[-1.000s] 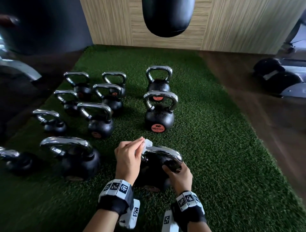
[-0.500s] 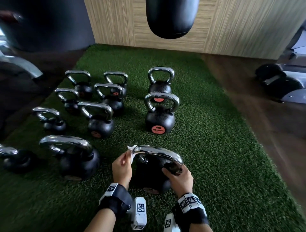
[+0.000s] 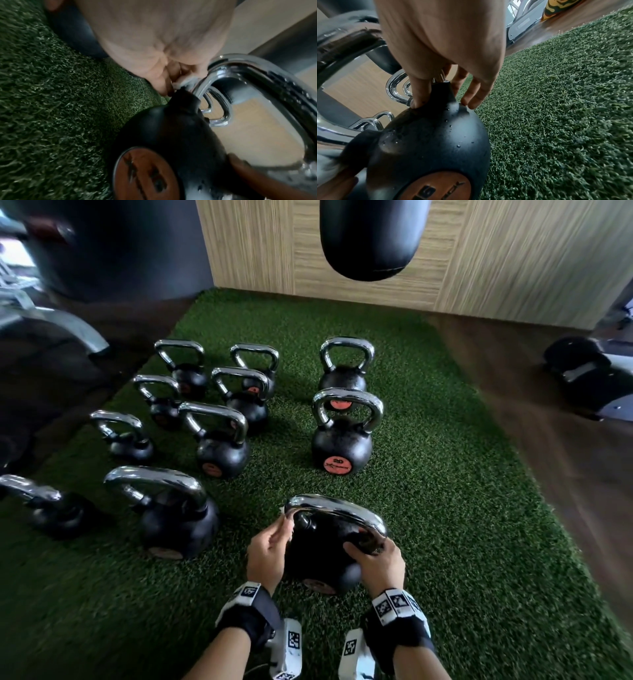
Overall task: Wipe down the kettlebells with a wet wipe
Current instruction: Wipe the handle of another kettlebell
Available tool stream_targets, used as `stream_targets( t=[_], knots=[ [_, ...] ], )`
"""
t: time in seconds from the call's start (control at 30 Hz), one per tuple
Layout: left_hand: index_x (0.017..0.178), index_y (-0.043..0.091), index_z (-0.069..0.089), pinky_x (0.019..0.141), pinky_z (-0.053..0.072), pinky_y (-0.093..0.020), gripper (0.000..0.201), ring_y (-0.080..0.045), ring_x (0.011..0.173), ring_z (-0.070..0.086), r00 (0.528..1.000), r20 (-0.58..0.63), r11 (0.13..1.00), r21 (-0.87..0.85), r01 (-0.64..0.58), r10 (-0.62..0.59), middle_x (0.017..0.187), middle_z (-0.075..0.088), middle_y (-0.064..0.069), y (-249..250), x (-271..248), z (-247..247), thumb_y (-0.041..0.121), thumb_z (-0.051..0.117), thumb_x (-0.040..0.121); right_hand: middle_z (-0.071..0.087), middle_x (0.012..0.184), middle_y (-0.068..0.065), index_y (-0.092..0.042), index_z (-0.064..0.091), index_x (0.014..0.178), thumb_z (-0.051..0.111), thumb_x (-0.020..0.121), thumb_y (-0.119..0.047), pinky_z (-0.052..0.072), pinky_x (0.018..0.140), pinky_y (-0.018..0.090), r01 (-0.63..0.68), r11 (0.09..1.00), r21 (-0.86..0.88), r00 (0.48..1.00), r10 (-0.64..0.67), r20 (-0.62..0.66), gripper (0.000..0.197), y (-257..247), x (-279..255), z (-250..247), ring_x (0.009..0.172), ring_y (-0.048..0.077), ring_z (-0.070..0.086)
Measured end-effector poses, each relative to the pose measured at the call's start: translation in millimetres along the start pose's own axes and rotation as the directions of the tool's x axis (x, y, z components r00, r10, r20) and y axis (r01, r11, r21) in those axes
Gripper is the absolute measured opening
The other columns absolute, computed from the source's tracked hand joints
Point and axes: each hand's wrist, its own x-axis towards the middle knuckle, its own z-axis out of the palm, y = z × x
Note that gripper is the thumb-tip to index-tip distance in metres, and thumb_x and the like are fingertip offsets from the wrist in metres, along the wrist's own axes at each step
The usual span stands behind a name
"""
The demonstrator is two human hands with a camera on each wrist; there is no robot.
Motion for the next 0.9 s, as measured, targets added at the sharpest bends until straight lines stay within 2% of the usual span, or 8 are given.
stream_targets(
  t=[0.1,0.27,0.4,0.5,0.6,0.73,0.8,0.9],
  knots=[
    [0.115,0.006,0.076,0.069,0.046,-0.004,0.031,0.007,0.073,0.067,0.982,-0.083,0.947,0.290,-0.138,0.169,0.090,0.080,-0.001,5.6,2.3,-2.1,0.027,0.071,0.094,0.060,0.083,-0.006,-0.021,0.071,0.096,0.093,0.061,-0.039,0.040,0.073,0.023,-0.002,0.999,-0.047,1.000,0.003,0.022,0.045,-1.3,-3.9,-8.0,0.079,0.016,0.056],
    [0.098,0.005,0.081,0.067,0.048,-0.008,0.021,-0.003,0.072,0.069,0.960,-0.007,0.882,0.396,-0.255,0.281,0.086,0.080,-0.009,26.9,26.3,9.7,0.024,0.077,0.089,0.070,0.068,-0.016,-0.034,0.068,0.070,0.095,0.051,-0.028,0.040,0.051,0.008,0.089,0.991,-0.104,0.983,-0.071,0.166,0.033,6.0,-15.2,-30.9,0.064,-0.005,0.063],
    [0.080,0.004,0.078,0.063,0.055,-0.039,0.030,-0.018,0.063,0.067,0.970,0.189,0.884,0.414,-0.218,0.151,0.069,0.075,-0.012,50.7,52.6,31.2,0.029,0.072,0.094,0.069,0.062,-0.020,-0.035,0.075,0.070,0.093,0.059,-0.017,0.039,0.049,0.005,0.202,0.977,-0.068,0.957,-0.182,0.227,0.028,13.1,-32.6,-23.8,0.056,-0.004,0.062],
    [0.065,0.010,0.073,0.059,0.051,-0.039,0.033,-0.020,0.057,0.061,0.910,0.412,0.844,0.470,-0.259,0.050,0.058,0.067,-0.003,71.0,68.1,44.4,0.028,0.067,0.092,0.077,0.078,-0.013,-0.040,0.080,0.089,0.080,0.074,-0.013,0.044,0.054,0.004,0.272,0.956,-0.107,0.943,-0.243,0.227,0.031,11.1,-39.7,-12.2,0.063,-0.003,0.066],
    [0.046,0.026,0.061,0.074,0.052,-0.034,0.050,-0.020,0.061,0.054,0.833,0.514,0.812,0.565,-0.148,-0.206,0.045,0.053,0.009,86.2,80.8,47.6,0.031,0.055,0.096,0.078,0.078,-0.015,-0.051,0.076,0.079,0.073,0.082,-0.009,0.044,0.051,0.006,0.285,0.953,-0.100,0.923,-0.245,0.299,0.042,4.6,-27.8,-11.2,0.058,-0.007,0.066],
    [0.054,0.022,0.070,0.092,0.056,-0.040,0.044,-0.024,0.075,0.061,0.778,0.573,0.844,0.525,-0.110,-0.255,0.061,0.066,0.000,83.7,83.3,44.3,0.019,0.057,0.097,0.075,0.101,0.005,-0.019,0.076,0.103,0.074,0.085,-0.004,0.054,0.076,0.025,0.316,0.946,-0.065,0.943,-0.306,0.128,0.024,-10.3,-5.7,-1.4,0.081,0.011,0.064],
    [0.088,0.017,0.082,0.090,0.053,-0.030,0.024,-0.019,0.090,0.070,0.826,0.535,0.789,0.578,-0.207,-0.176,0.093,0.079,-0.008,75.5,80.6,40.5,0.034,0.066,0.089,0.063,0.121,0.005,-0.017,0.063,0.129,0.080,0.083,-0.019,0.047,0.100,0.038,0.228,0.972,-0.061,0.969,-0.220,0.112,0.049,-17.2,-2.7,9.2,0.110,0.021,0.057],
    [0.113,0.015,0.078,0.087,0.049,-0.019,0.029,-0.017,0.105,0.072,0.867,0.483,0.768,0.600,-0.225,-0.123,0.113,0.077,-0.003,64.7,75.5,39.2,0.032,0.074,0.090,0.036,0.155,0.012,-0.015,0.037,0.153,0.075,0.089,-0.026,0.027,0.121,0.037,0.046,0.998,0.034,0.963,-0.053,0.266,0.075,-17.8,-1.0,20.3,0.145,0.024,0.034]
  ],
)
